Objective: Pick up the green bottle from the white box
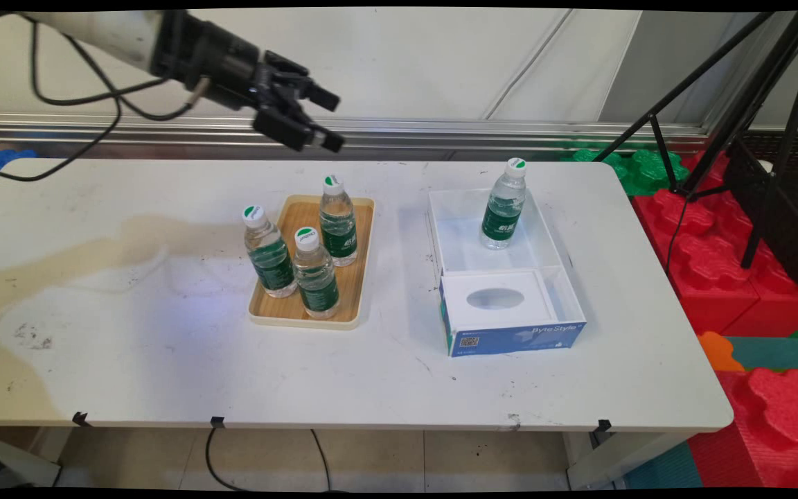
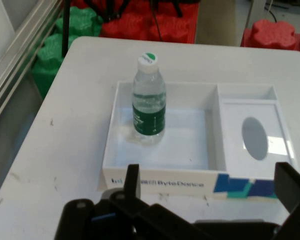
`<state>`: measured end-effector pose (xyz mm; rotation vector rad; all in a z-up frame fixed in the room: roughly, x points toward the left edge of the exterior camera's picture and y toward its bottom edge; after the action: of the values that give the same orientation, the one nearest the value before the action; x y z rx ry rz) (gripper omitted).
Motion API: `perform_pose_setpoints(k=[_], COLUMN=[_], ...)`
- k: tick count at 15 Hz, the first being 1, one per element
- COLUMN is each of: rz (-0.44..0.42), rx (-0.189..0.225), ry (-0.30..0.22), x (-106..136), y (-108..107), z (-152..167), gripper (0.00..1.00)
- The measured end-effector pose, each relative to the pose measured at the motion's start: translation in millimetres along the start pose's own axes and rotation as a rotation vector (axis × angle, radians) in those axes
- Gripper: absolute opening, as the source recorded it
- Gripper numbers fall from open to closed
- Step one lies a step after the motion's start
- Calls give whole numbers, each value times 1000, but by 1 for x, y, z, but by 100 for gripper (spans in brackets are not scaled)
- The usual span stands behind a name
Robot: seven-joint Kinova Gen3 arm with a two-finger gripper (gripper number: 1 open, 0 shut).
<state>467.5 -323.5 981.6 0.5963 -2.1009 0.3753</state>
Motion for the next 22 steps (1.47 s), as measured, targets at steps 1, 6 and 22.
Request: perform_pose_setpoints(k=[1, 6, 22], rz=[2, 11, 83], rx=[1, 1, -12], ry=[0, -9, -107], x=[4, 15, 37], y=[-1, -4, -23], z=[10, 51, 199], gripper=[100, 100, 100])
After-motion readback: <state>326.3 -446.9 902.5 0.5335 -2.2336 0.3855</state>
